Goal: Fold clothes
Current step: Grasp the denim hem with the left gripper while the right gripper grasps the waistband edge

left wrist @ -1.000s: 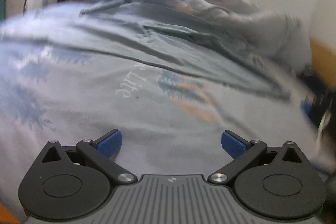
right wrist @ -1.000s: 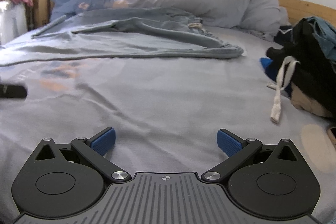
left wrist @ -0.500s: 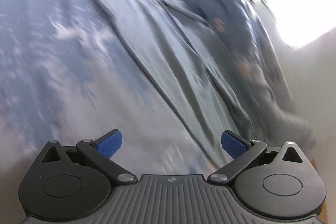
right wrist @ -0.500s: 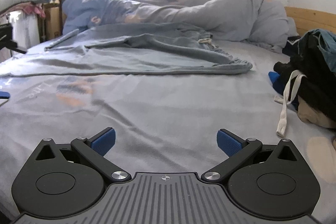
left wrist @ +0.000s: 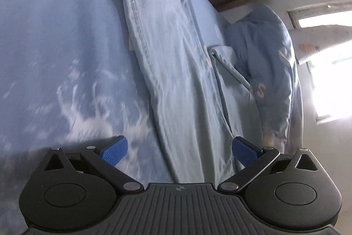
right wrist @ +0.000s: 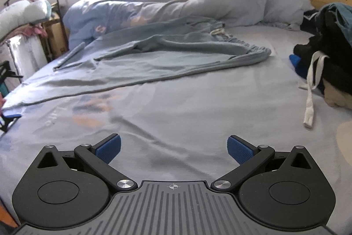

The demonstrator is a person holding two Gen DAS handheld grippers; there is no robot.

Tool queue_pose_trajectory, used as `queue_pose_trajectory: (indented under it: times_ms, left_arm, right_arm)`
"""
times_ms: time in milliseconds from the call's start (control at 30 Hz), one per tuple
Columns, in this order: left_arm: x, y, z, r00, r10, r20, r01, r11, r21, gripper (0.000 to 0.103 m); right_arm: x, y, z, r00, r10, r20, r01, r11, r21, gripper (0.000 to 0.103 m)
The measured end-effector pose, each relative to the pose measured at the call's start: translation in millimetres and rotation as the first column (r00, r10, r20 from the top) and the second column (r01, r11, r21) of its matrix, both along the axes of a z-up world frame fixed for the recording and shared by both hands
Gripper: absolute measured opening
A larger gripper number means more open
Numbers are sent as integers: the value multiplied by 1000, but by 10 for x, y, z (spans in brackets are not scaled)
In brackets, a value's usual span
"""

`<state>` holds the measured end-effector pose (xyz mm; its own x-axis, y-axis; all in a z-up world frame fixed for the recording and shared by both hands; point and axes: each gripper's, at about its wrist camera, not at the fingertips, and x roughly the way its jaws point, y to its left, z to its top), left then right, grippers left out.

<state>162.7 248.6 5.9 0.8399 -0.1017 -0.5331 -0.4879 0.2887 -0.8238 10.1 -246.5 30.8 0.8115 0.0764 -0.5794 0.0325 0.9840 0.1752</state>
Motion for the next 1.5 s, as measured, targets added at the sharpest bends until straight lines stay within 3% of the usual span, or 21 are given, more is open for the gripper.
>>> queue_pose_trajectory:
  times_ms: [233,333,400,600,667,700,733,833,1033,1200,1333,1500]
  left_arm:
    - [227,97,-110,1000,-13,28,13,1000,1,103]
    - [340,113,-113,1000,-16,-2,16,1000,7,103]
    - [336,129,-167,998,-46,47,46,999,4,103]
    - [305,142,-214,995,-33,94,33,999,6,103]
    - [266,161,-227,995,-17,94,18,1000,0,83]
    - [253,173,-244,997,-6,71,7,1000,-15,53]
    - [241,183,-280,999,8,38,-6,999,-46,32]
    - [140,248,-443,999,34,19,-31,991,-132,14]
    - [48,234,-382,998,29,50,-22,991,-131,11]
    - [0,202,-384,997,66,28,-61,987,-145,11]
    - [-11,146,-353,996,90,15,-87,989,-119,11]
    - [-11,100,-307,993,114,18,-111,987,-114,11]
  right_arm:
    - [45,-99,26,999,-30,-38,33,997,76,103]
    - [50,-169,36,997,-59,-55,64,992,104,103]
    - [33,-174,54,997,-60,-46,64,993,95,103]
    - [0,-199,84,997,-73,-29,75,994,80,103]
    - [12,-219,78,996,-86,-38,89,992,88,103]
    - [63,-256,64,994,-96,-46,100,989,110,103]
    - [113,-293,50,993,-105,-54,112,985,132,103]
    - [264,-404,7,988,-133,-80,146,969,198,103]
    - [586,-630,-75,973,-187,-133,221,919,326,103]
    - [1121,-891,-144,950,-283,-134,312,830,463,103]
    - [1550,-975,-196,946,-299,-126,321,809,493,103]
    - [1934,-1253,-314,899,-416,-137,414,704,576,103]
